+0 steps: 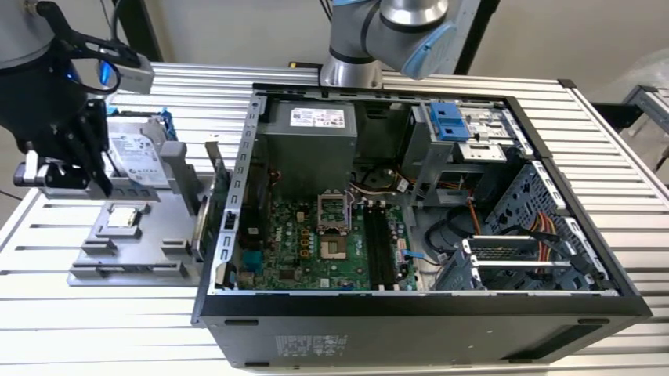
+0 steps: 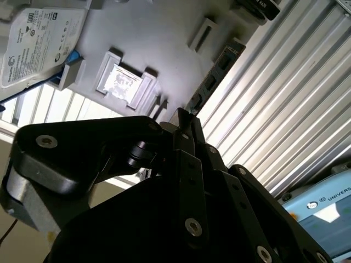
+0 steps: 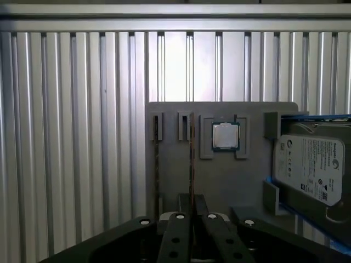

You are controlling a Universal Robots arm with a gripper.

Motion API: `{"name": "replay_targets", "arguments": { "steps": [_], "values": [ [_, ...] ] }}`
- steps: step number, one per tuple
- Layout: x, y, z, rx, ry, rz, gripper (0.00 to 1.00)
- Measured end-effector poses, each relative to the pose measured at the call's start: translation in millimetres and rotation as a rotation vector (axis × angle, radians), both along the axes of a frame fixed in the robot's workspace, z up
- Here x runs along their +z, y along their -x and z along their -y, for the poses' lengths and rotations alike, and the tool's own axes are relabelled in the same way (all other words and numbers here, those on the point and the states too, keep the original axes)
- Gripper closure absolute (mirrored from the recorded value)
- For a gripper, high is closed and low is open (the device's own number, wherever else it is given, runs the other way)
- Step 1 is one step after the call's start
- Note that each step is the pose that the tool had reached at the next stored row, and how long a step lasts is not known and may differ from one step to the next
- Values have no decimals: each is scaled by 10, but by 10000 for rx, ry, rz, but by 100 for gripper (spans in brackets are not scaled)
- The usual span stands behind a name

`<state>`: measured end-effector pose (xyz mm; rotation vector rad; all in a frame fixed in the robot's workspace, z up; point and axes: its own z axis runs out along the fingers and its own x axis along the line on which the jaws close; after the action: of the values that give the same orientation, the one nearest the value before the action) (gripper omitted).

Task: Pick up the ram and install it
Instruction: 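Pick up the ram and move it above insertion slot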

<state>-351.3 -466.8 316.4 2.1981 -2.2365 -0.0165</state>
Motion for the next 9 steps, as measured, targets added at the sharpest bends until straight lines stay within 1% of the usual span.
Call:
{"name": "replay_targets", "arguments": {
  "steps": [9],
  "values": [
    [96,0,0,1,-5,0,100]
  ]
}}
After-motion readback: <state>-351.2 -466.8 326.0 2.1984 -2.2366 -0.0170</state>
